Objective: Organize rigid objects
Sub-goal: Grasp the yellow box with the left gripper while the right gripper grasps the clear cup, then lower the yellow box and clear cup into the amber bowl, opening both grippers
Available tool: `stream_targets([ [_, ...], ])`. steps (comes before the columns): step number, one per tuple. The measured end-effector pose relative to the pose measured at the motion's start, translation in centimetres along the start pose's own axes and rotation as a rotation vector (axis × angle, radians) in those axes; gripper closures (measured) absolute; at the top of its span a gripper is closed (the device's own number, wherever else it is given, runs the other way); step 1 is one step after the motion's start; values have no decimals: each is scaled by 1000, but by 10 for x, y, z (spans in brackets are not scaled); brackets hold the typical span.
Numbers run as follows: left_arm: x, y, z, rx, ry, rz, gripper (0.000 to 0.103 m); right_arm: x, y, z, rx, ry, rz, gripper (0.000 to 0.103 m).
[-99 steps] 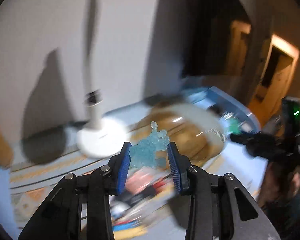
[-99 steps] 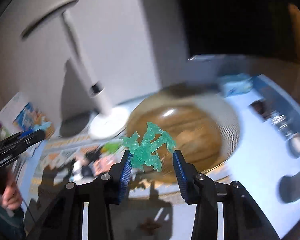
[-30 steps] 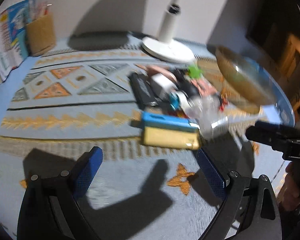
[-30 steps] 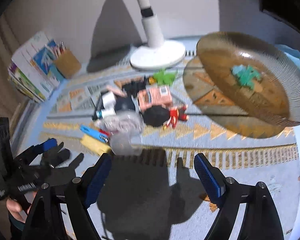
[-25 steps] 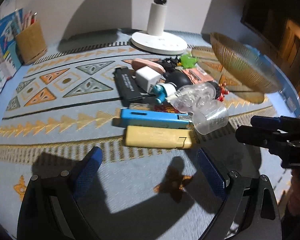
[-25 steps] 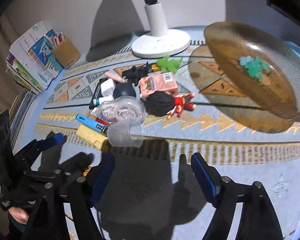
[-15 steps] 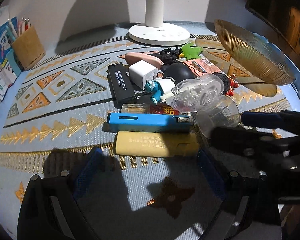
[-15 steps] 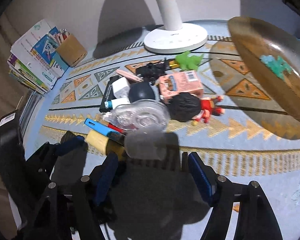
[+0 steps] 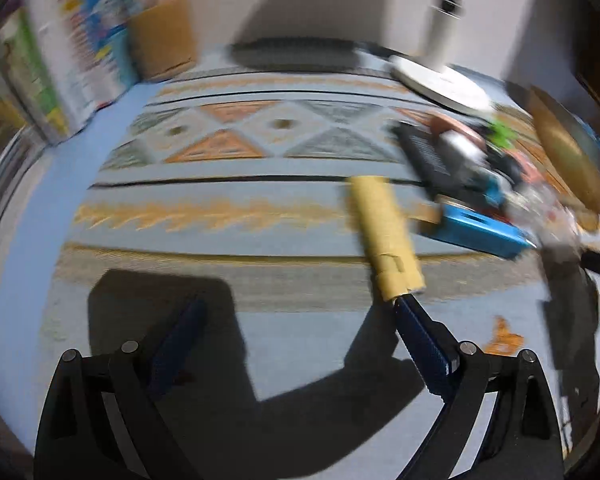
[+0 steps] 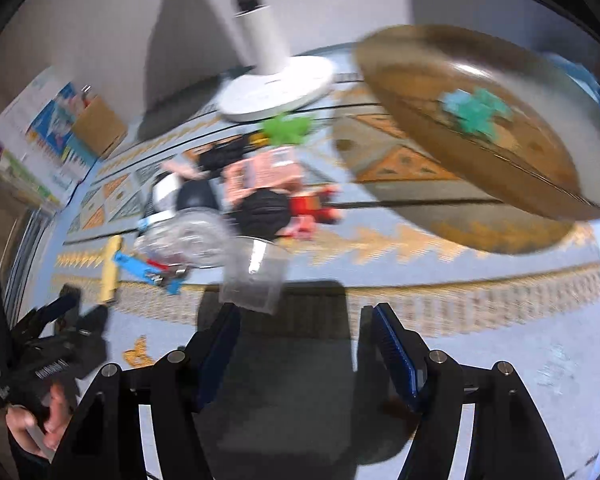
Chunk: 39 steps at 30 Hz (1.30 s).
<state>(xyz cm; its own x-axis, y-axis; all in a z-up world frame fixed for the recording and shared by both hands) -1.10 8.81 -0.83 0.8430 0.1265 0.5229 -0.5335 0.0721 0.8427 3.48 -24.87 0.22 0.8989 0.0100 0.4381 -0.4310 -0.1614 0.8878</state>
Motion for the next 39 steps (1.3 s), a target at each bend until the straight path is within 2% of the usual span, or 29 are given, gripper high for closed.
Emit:
stream_targets([
  [4,4,6,-20,-77,77,3,9,-2,1,7,56,-39,-16,35],
  [8,11,2,2,-176,50,-5,9,-4,0,-18,113,-2,-20,35],
  [11,15,-10,23,-145,-14,-15,10,-2,-5,-34,90,39,-19,35],
  [13,19,-16,36,-107,-64,-11,14,1,-8,-40,69,51,-17,35],
  [16,26,-21,45,-98,-102,-13,20,8,-17,-44,42,49,-29,35],
  [18,30,-23,49,-83,-121,-10,27,11,-23,-44,36,42,-37,41],
  [20,31,-23,52,-69,-145,-4,42,13,-24,-44,28,49,-29,48],
  [21,32,-23,52,-76,-152,0,46,14,-23,-45,30,51,-28,52],
  [23,33,-23,55,-79,-169,5,61,14,-25,-45,37,53,-32,65],
  [24,33,-22,57,-87,-176,9,67,14,-24,-45,35,57,-31,68],
  [25,32,-21,57,-89,-181,14,79,13,-23,-45,34,60,-27,68],
  [26,32,-21,57,-89,-185,15,82,13,-22,-44,35,60,-26,68],
  [31,31,-10,55,-135,-162,50,82,11,-5,-36,63,43,16,68],
  [39,50,53,78,-178,-195,206,82,21,53,-7,60,-21,152,68],
])
Point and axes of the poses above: each gripper's, at about its wrist camera, not at the fingertips, and y roughly against the way its jaws point, z to its right, x to its top, the point moved 2 cm from there along -y, roughly the way its jaws point, and after that the axes turned 7 degrees about -x, right-handed, at the moved point
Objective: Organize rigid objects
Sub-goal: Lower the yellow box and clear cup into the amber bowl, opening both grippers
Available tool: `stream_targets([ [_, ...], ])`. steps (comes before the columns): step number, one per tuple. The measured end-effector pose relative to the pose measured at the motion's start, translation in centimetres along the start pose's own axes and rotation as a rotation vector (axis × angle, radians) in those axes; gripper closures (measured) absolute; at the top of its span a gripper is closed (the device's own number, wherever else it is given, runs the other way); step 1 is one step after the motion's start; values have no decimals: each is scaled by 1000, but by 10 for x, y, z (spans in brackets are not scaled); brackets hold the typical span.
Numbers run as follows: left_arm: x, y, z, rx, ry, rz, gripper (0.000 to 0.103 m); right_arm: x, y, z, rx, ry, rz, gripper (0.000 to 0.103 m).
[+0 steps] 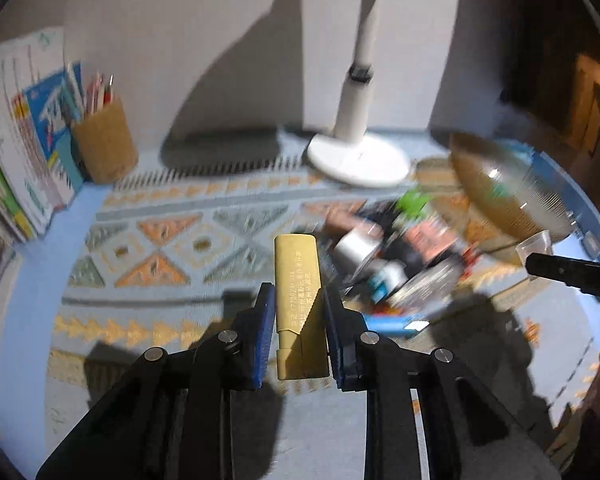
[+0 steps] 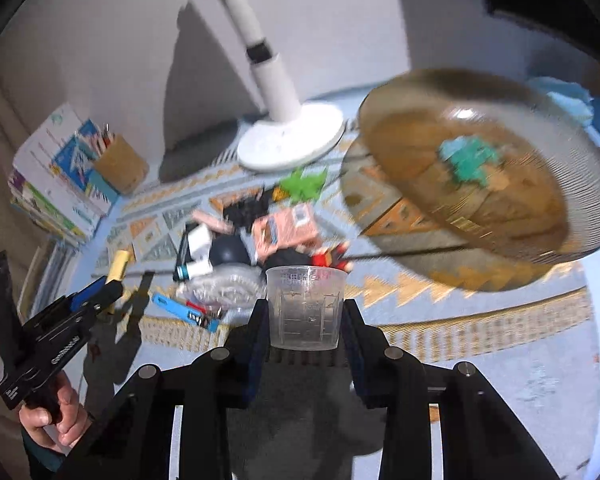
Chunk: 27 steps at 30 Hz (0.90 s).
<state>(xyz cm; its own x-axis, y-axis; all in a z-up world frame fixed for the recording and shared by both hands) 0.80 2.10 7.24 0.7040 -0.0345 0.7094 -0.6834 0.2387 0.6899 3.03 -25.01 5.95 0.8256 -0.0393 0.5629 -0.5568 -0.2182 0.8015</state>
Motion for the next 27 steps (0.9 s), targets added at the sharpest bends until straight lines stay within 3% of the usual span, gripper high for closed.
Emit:
stream_targets([
  [9,91,57,69,-178,17,274,82,47,100,80,-164,-127,276,68],
  [13,118,50,107,-247,20,309,82,63,127,110,-214,-163,345,68],
  [15,124,33,126,-273,5,274,82,69,124,119,-225,-168,331,68],
  [18,127,-15,157,-334,9,150,82,77,100,126,-237,-172,254,68],
  [23,105,-98,198,-396,-9,-33,82,72,57,140,-250,-166,143,68],
  [27,87,-143,221,-379,-45,-115,82,65,31,148,-240,-159,79,68],
])
Point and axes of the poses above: each gripper's, at about its wrist camera, not at the fingertips, and y roughly against the way its jaws point, z to its right, x to its top, the point moved 2 cm from there along -y, roughly the way its jaws point, and after that the axes turned 7 degrees about -x, right-handed, at the moved point
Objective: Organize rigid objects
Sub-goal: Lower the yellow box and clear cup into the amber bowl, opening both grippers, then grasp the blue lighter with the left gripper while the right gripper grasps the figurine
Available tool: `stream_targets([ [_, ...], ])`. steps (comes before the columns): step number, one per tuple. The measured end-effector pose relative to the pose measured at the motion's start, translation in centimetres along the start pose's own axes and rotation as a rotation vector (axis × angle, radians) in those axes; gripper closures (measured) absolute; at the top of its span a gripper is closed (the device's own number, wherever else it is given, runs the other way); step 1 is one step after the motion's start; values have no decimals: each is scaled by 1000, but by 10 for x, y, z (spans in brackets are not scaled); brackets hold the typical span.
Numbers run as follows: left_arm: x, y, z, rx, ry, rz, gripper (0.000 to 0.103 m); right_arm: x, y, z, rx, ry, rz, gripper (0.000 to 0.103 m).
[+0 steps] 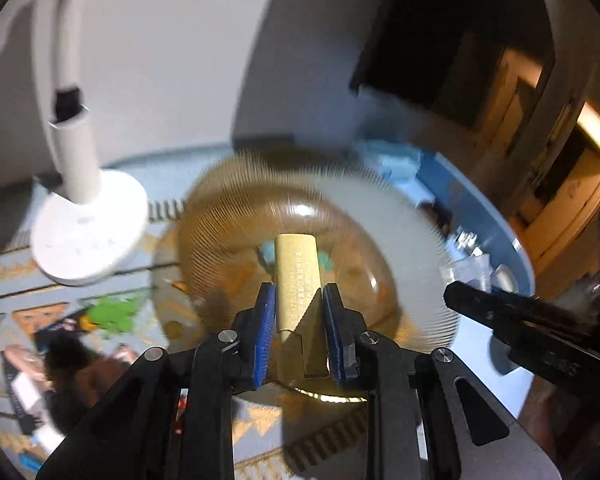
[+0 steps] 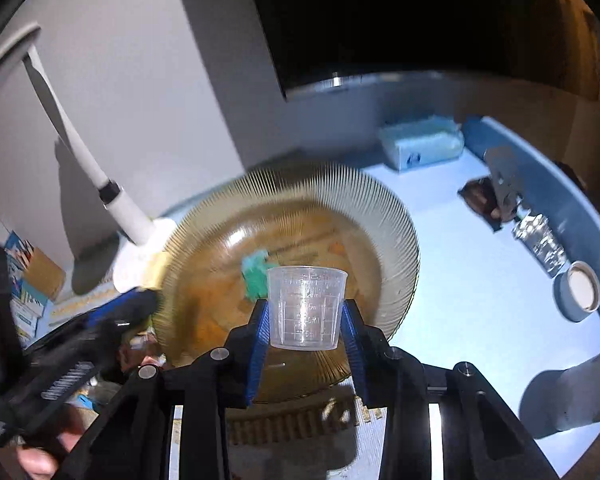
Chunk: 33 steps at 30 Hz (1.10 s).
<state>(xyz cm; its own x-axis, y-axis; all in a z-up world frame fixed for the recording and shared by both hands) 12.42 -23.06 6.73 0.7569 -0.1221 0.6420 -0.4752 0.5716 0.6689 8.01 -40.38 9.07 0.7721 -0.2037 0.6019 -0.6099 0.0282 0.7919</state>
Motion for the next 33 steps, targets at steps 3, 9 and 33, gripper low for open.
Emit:
stream_targets([
  [3,-7,-15,4,-10,-5,-34,82,-5,-10,1,-6,19,-24,68],
  [9,-10,-25,14,-5,-39,-52,82,-12,-19,3,-8,34,-41,68],
  [33,1,219,-25,41,-9,397,36,-12,66,-31,123,0,98,43],
])
Point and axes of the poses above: each gripper's, at about its wrist camera, not at the fingertips, and y roughly against the way its jaws point, z to its right, x to its top, the point moved 2 cm from there along -y, roughly the way its jaws point, and after that the axes turned 7 degrees about -x, right-handed, at the moved point
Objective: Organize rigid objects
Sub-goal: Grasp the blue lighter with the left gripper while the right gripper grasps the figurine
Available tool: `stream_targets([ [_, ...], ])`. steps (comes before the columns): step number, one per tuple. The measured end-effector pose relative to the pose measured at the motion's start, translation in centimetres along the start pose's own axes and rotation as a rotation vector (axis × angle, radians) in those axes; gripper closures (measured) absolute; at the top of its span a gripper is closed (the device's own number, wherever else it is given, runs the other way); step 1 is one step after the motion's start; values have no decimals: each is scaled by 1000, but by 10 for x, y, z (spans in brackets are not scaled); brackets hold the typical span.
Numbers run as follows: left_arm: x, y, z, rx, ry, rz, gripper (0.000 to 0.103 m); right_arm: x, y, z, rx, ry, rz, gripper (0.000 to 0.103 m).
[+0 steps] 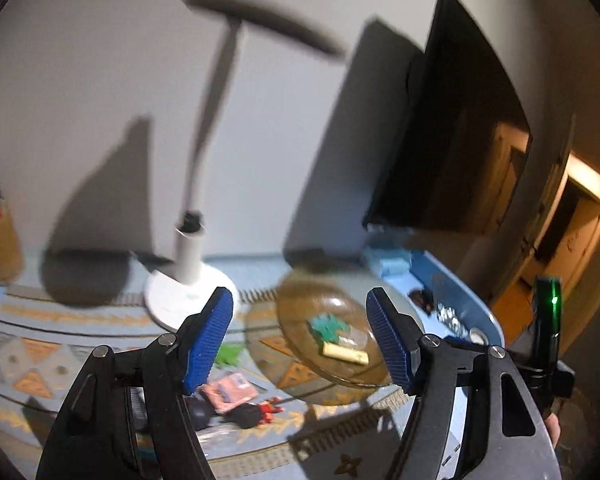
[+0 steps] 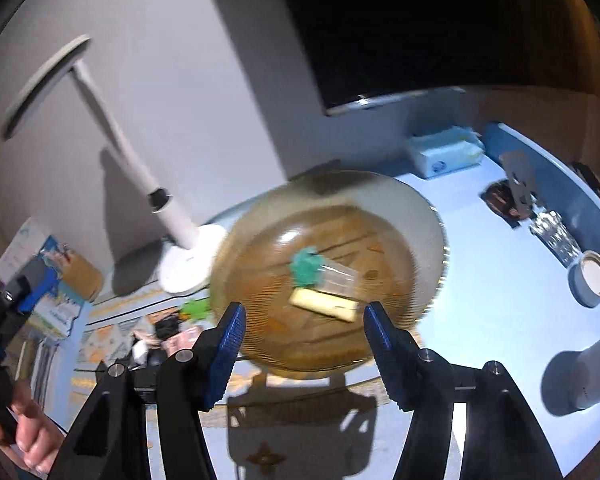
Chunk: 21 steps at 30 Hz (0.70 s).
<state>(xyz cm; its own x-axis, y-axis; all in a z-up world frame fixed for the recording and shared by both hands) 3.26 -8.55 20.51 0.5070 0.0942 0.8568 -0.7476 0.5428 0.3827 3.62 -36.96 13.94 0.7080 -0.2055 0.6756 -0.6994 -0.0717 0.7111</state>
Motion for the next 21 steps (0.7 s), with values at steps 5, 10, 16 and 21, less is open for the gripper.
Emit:
stream_targets([
  [5,10,57,-25,74,27,84,35,-4,18,-42,52,81,39,43],
  [10,-8,86,-64,163,90,102,24,-25,13,-81,114,162,38,43],
  [16,-75,67,-126,287,170,-28,24,-72,-38,-109,161,241,-67,43],
  [21,-136,35,-161,380,210,-182,24,-121,-81,-120,167,365,-71,43],
])
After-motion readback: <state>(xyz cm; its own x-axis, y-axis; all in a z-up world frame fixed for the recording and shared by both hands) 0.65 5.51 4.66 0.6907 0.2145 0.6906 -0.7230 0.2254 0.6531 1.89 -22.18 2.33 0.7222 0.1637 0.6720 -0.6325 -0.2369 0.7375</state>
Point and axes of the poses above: each gripper's, at about its wrist camera, not at the fingertips, and y roughly against the way its jaws point, z to its right, x to its top, the point moved 2 cm from there along -y, roughly the way its jaws point, and after that the axes turned 7 degrees about -x, right-handed, at the moved point
